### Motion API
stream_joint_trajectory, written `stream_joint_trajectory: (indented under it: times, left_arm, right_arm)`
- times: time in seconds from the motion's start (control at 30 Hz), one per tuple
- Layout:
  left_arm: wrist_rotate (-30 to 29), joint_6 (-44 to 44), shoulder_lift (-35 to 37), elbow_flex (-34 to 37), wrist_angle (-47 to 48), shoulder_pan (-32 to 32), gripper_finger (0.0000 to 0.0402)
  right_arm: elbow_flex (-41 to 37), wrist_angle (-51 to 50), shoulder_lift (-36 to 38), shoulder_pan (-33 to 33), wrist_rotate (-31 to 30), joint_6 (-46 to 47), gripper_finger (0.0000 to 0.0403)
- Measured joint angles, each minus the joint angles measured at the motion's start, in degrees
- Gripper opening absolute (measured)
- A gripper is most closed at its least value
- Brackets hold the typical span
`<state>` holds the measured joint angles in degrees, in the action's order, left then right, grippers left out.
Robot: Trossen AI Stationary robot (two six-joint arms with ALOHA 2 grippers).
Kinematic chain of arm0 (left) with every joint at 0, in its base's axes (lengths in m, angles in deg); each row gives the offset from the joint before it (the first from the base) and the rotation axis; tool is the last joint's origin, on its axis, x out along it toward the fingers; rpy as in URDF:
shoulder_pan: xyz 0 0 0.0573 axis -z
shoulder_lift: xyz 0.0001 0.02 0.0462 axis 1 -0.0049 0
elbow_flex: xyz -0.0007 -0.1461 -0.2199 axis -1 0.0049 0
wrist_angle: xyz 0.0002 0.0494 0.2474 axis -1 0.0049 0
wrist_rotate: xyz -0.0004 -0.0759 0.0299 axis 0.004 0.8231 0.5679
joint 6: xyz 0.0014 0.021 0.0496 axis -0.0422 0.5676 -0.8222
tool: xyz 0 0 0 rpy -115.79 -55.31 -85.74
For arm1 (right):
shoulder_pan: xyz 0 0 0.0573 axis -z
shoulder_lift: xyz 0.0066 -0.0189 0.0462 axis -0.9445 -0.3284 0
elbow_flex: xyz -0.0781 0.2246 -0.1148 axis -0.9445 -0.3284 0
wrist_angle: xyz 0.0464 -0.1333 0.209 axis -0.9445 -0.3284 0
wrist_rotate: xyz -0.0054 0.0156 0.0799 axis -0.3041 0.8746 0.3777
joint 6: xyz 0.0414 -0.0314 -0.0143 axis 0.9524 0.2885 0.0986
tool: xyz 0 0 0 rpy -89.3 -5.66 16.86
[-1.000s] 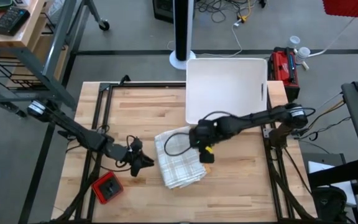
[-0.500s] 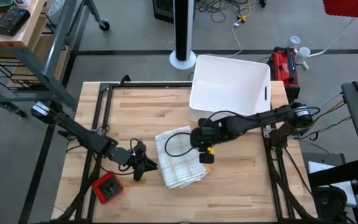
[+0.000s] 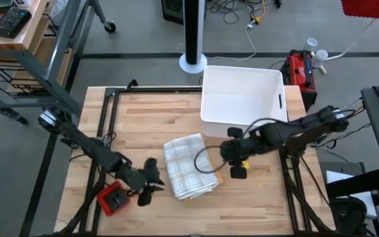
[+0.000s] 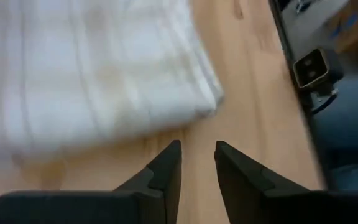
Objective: Fold towel
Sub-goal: Stack the light gray patterned towel on top of the brown patterned towel
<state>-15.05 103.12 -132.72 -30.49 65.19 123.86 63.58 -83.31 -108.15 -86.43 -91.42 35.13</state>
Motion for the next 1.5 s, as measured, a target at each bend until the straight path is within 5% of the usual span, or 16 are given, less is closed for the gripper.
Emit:
stream_joint_trajectory:
  times: [0.17, 0.4, 0.57, 1.0, 1.5]
  left_arm:
    - [-6.9, -15.3, -8.1, -9.1, 7.3, 1.4, 0.0098]
    - [-10.0, -19.7, -20.3, -19.0, 20.8, 1.8, 0.0138]
    - [-16.5, -20.9, -26.0, -22.2, 22.6, 2.2, 0.0169]
    - [-20.2, -25.3, -26.6, -26.8, 22.9, 3.9, 0.0171]
    - [-19.9, -29.4, -28.3, -24.3, 12.7, 3.2, 0.0156]
  right_arm:
    - [-2.2, 0.3, 0.2, -4.9, -2.9, 5.5, 0.0099]
    - [-6.7, 7.7, -0.3, -11.7, -3.4, 12.7, 0.0086]
    - [-8.2, 8.4, -0.3, -16.0, -9.5, 17.7, 0.0082]
    - [-11.7, 10.2, -0.3, -20.3, -15.2, 26.4, 0.0103]
    - [-21.3, 29.3, -0.3, -20.1, -17.1, 24.9, 0.0109]
